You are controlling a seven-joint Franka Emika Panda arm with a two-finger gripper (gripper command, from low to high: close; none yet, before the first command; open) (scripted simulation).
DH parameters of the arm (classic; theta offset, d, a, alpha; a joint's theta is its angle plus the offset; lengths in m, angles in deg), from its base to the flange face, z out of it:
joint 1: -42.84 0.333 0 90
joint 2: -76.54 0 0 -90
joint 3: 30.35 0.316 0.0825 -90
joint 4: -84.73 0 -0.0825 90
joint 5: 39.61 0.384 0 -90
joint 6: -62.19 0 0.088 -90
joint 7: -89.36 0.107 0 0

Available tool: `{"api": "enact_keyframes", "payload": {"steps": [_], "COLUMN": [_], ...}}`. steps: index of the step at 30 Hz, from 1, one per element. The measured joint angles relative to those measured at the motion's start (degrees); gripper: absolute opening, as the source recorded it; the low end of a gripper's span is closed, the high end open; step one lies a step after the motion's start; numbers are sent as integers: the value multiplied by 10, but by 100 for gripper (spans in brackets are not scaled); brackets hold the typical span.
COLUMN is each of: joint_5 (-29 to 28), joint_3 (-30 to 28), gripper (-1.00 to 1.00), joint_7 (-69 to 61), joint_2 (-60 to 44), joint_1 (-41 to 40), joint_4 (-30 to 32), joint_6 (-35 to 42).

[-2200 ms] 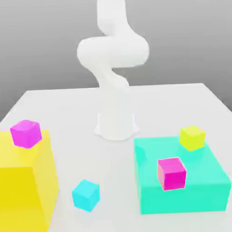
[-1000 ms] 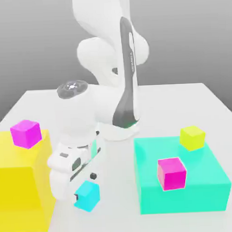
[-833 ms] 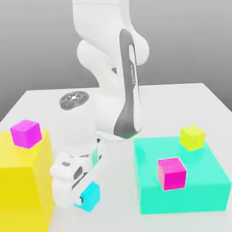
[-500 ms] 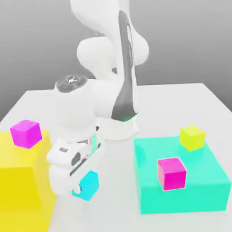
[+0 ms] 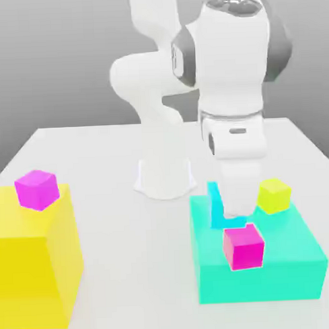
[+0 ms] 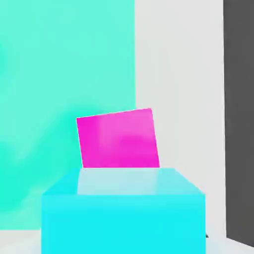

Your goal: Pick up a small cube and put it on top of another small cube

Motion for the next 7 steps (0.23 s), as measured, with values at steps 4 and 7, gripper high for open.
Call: {"api": "enact_keyframes", "payload": {"steps": [4, 7], "joint_5": [3, 3], "joint_3": [2, 2], "gripper": [100, 100], "joint_7": [-4, -4], "joint_2": [-53, -53], "joint_1": [4, 4], "joint_4": [21, 21], "joint_6": [-74, -74]}}
